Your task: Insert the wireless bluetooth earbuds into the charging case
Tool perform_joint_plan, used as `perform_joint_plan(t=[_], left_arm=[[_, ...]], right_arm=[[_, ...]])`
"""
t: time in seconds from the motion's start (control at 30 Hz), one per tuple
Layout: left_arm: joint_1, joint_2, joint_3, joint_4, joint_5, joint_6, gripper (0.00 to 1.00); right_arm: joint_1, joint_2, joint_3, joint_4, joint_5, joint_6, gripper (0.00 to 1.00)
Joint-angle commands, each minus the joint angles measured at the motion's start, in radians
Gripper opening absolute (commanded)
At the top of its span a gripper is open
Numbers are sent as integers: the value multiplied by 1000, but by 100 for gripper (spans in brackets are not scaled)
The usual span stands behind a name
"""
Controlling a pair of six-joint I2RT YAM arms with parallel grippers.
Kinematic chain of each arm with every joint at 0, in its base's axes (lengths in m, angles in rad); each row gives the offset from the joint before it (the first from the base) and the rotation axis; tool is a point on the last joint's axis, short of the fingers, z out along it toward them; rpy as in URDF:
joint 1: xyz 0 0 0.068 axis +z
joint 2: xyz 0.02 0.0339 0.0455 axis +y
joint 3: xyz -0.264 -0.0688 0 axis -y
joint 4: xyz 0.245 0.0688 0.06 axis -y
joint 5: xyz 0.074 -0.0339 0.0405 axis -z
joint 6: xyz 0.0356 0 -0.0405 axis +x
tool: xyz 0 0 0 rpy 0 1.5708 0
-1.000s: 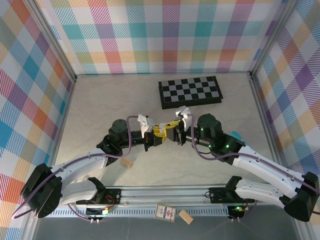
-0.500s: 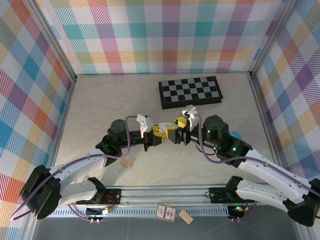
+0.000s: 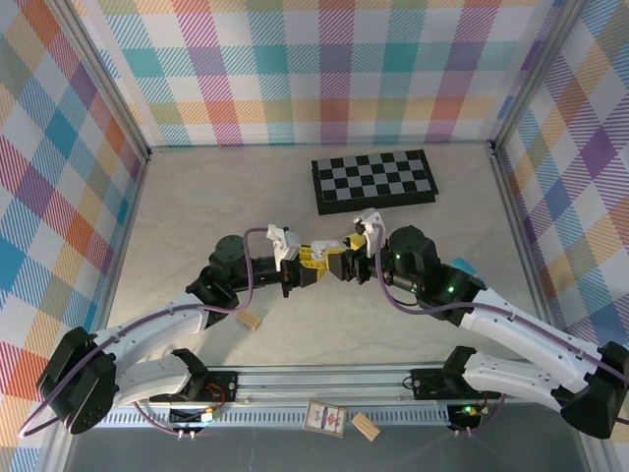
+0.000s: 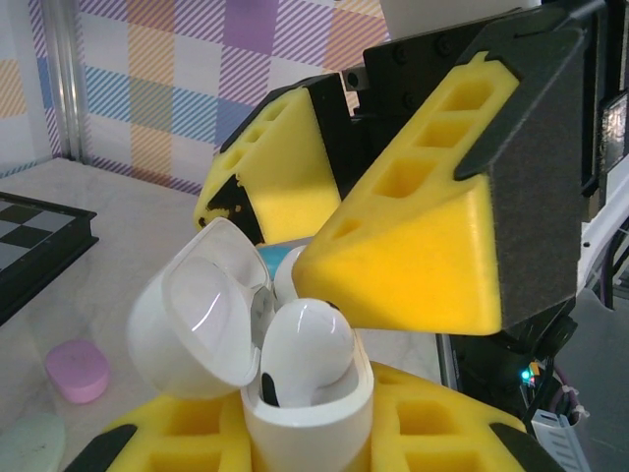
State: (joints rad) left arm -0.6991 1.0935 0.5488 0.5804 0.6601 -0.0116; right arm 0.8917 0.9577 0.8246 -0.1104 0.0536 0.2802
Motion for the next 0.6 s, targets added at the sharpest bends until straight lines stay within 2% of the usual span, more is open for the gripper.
perform_joint_plan(t=[0.0,0.13,0.3,0.43,0.57], left_arm=[[-10,-24,11,42,6,-9,4],[-10,-27,-1,43,1,20,4],[-9,-36,-30,35,3,113,4],[-10,-55,-76,91,-15,191,3],[-10,-70,-78,53,-36,278,4]], right_arm=[[6,-11,15,-17,8,12,61],[5,-52,4,25,-51,30,61],[-20,-68,32,13,-61,95,66],[-69,12,144,-147,-48,176,69],[-105,152,306,-375,-60,212,67]])
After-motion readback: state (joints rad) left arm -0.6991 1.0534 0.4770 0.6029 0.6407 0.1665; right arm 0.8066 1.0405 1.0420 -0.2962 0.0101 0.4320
